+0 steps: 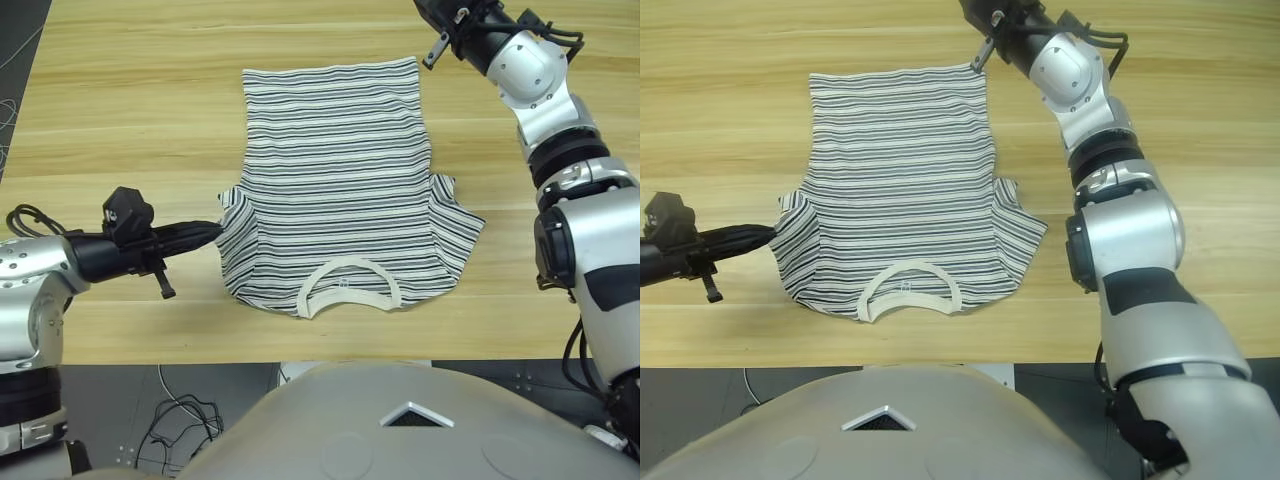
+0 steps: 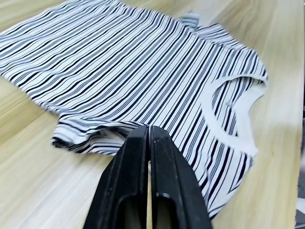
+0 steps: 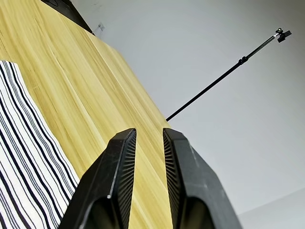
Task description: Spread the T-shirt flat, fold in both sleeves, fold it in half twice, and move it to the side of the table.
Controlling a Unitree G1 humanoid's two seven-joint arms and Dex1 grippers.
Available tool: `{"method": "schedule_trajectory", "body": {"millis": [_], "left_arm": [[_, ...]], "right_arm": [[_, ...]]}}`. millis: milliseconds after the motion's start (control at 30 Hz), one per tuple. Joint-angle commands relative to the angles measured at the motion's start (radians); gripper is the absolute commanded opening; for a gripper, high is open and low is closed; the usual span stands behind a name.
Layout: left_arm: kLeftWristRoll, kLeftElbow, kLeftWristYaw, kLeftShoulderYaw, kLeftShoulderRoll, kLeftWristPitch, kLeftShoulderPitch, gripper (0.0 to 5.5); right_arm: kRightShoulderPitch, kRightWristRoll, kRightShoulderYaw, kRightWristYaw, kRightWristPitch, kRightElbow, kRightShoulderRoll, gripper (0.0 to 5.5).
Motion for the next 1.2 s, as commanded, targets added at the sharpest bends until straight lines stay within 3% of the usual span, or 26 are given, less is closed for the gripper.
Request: {"method": "schedule_trajectory", "body": {"millis": [33, 600, 933, 1200], "left_arm": [[-0.019, -0.034, 0.043, -0.043, -0.035, 0.030, -0.066, 0.10], [0.138, 0.147, 0.094, -0.378, -0.214, -0.030, -0.253, 0.10], [0.239, 0.324, 0.106, -0.473, -0.294, -0.085, -0.341, 0.10], [0.195, 0.253, 0.096, -0.418, -0.269, -0.075, -0.306, 1.41]], "right_arm": [[-0.009, 0.010, -0.011, -0.003, 0.015, -0.007, -0.006, 1.03], [0.003, 0.023, -0.021, 0.004, 0.007, -0.011, -0.016, 1.03], [-0.001, 0.032, -0.032, 0.019, -0.008, -0.025, -0.023, 1.03], [0.000, 0.032, -0.037, 0.026, -0.015, -0.035, -0.027, 1.03]]}}
